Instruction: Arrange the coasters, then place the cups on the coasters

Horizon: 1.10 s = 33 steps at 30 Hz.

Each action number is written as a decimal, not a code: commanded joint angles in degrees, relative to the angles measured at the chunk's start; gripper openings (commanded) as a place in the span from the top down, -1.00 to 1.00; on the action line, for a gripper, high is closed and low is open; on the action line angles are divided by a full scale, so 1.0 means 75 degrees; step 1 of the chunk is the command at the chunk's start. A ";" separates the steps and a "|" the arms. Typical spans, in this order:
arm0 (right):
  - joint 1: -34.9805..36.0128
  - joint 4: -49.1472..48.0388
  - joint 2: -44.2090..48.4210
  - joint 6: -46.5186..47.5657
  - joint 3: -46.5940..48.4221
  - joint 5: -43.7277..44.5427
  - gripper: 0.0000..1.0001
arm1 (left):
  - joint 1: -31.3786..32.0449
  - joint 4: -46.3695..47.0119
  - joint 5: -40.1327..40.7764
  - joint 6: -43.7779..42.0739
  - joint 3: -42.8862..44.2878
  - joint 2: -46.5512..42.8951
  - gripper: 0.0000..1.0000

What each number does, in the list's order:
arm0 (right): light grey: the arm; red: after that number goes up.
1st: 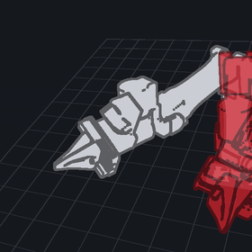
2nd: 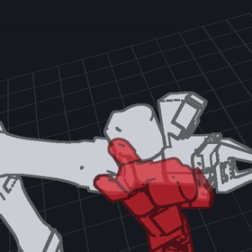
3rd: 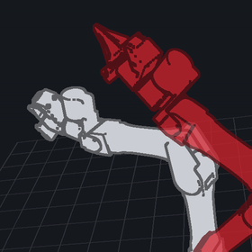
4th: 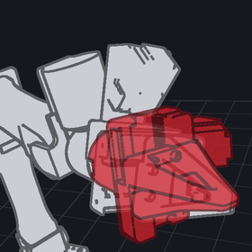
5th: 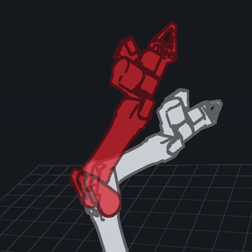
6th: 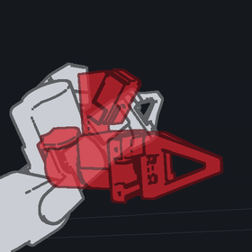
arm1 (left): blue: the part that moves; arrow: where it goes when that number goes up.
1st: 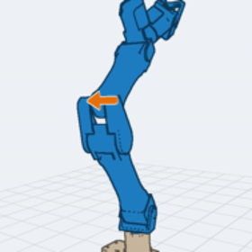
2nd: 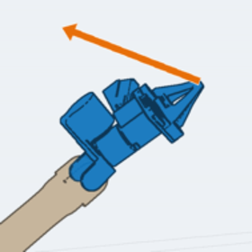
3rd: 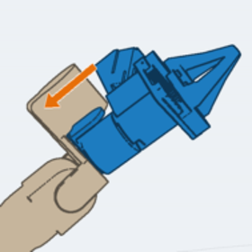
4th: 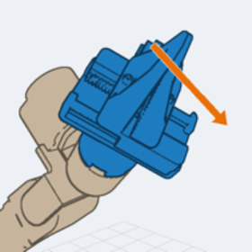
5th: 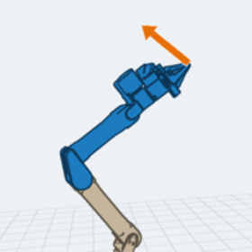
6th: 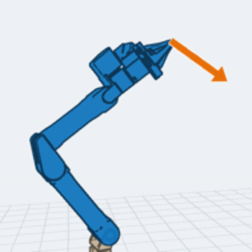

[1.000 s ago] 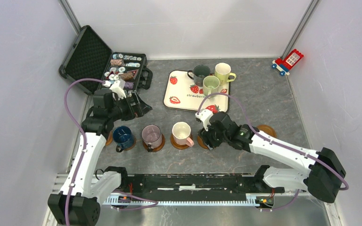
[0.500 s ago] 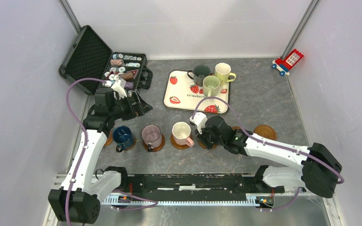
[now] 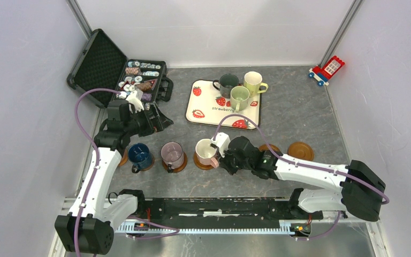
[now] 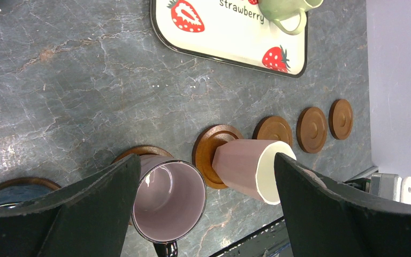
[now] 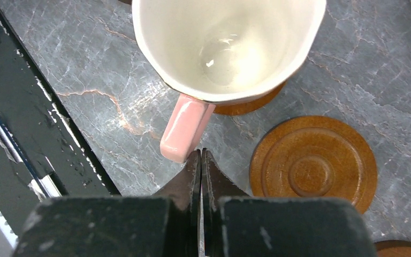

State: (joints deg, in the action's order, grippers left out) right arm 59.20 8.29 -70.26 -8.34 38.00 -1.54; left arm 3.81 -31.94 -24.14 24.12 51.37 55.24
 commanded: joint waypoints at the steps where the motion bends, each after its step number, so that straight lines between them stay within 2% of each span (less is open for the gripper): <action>1: 0.0188 -0.0448 -0.0104 -0.0245 0.0030 -0.0076 1.00 | -0.0051 0.0298 -0.0168 0.0293 0.0228 -0.0072 -1.00; 16: 0.0538 -0.0699 -0.0747 -0.0978 0.0473 -0.0019 0.98 | -0.0046 0.0299 -0.0145 0.0299 0.0152 -0.0130 -1.00; 33: 0.0594 -0.1256 -0.0943 -0.1476 0.0383 0.0006 0.84 | -0.0048 0.0310 -0.0150 0.0318 0.0100 -0.0063 -1.00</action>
State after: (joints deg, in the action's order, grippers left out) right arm 63.26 3.22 -76.99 -17.93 39.20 -1.52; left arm 3.84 -31.57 -24.14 24.14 51.37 55.22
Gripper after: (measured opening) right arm 0.063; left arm 0.997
